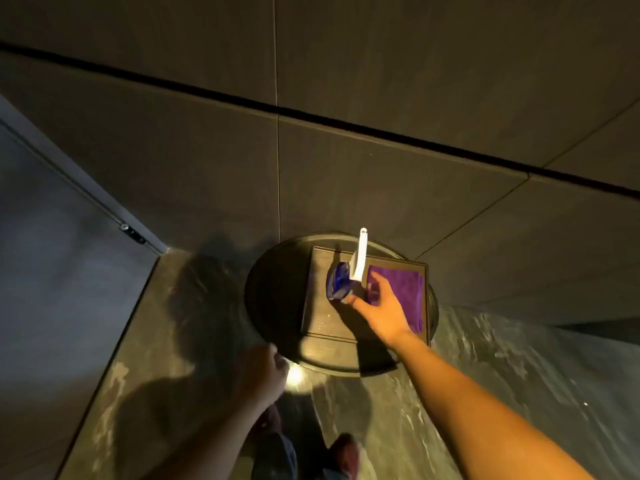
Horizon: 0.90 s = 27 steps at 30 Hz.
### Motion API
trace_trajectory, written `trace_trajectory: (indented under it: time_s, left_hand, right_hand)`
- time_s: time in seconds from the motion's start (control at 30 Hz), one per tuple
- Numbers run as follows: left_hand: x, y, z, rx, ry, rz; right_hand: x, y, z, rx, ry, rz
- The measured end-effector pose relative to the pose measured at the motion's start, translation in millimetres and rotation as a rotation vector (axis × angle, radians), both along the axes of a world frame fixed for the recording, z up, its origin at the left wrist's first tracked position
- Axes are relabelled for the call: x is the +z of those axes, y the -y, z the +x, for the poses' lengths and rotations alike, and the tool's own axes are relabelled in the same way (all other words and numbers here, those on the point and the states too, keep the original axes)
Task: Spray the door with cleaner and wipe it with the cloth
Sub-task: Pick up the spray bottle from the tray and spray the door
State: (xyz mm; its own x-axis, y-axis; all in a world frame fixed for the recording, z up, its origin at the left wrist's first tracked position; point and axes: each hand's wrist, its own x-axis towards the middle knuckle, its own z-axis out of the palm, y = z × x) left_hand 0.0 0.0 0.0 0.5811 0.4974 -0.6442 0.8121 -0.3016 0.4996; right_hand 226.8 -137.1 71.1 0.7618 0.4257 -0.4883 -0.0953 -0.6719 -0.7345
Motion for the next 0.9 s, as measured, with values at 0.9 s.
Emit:
trace_trajectory:
  time_s: [0.9]
  left_hand:
    - [-152.7, -23.1, 72.8, -0.289, 0.114, 0.498]
  right_hand:
    - [-91.3, -84.1, 16.3, -0.338, 0.412, 0.338]
